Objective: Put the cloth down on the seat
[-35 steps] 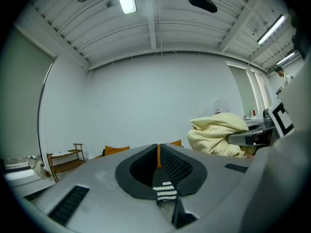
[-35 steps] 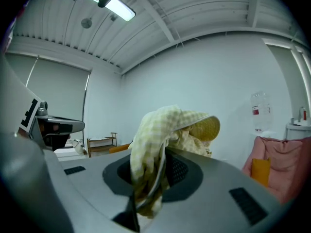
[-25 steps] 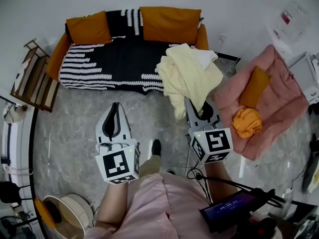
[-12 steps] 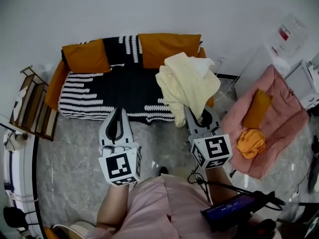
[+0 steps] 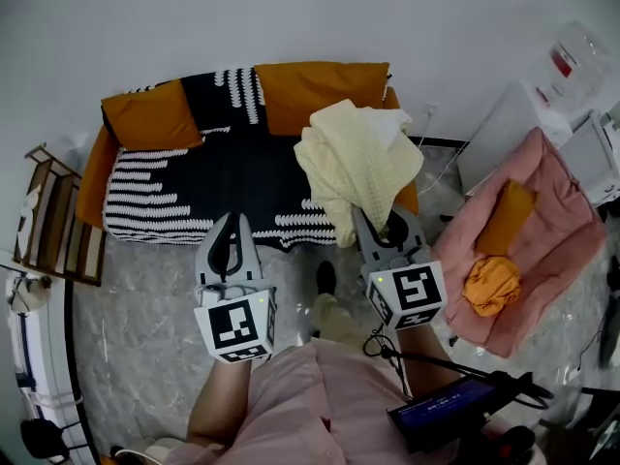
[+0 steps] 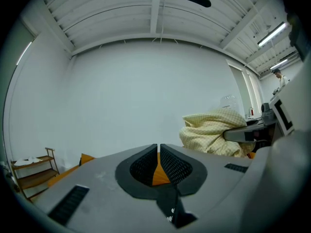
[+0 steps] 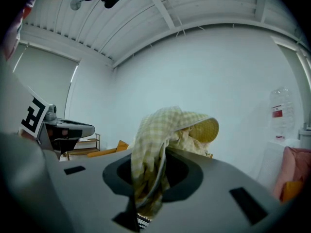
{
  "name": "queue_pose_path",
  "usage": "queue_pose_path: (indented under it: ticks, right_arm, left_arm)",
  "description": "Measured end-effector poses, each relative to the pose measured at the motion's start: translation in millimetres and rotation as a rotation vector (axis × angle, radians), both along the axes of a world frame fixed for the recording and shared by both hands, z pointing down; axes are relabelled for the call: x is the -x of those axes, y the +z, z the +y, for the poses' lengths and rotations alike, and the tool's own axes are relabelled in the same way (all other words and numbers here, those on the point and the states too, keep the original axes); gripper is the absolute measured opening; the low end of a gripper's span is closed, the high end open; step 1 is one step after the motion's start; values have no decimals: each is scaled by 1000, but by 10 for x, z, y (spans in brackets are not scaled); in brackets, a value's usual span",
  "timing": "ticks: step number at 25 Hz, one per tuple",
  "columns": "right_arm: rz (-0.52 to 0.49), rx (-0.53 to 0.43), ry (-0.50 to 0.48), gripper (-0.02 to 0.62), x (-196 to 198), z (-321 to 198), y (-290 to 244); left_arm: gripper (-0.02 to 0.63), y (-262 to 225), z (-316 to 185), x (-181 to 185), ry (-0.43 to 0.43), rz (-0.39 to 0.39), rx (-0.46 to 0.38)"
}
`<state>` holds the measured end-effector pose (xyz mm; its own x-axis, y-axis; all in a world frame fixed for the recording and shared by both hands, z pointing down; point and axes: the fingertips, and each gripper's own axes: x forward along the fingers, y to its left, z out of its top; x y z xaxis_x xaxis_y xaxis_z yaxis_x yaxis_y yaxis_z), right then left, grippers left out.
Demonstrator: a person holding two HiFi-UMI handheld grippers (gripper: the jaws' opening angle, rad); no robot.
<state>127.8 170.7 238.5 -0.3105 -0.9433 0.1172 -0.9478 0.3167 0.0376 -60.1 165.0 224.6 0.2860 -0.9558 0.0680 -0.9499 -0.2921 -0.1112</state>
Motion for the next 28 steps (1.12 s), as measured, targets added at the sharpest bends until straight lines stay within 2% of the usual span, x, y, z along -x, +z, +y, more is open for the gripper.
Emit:
queue_pose_path:
  ticks: [10, 15, 22, 28]
  right_arm:
    - [-30, 34, -26, 77, -329, -1323, 91]
    - [-29, -5, -66, 78, -377, -1910, -116]
    - [-5, -59, -114, 78, -363, -2494, -307]
    - [3, -58, -164, 78, -100, -2804, -318]
  left_arm:
    - [26, -22, -1293, -420, 6, -54, 15]
    - [26, -192, -1802, -550, -15, -51, -15]
    - [26, -307, -2205, -475, -79, -43, -53]
    - [26, -285, -2465, -258, -120, -29, -47]
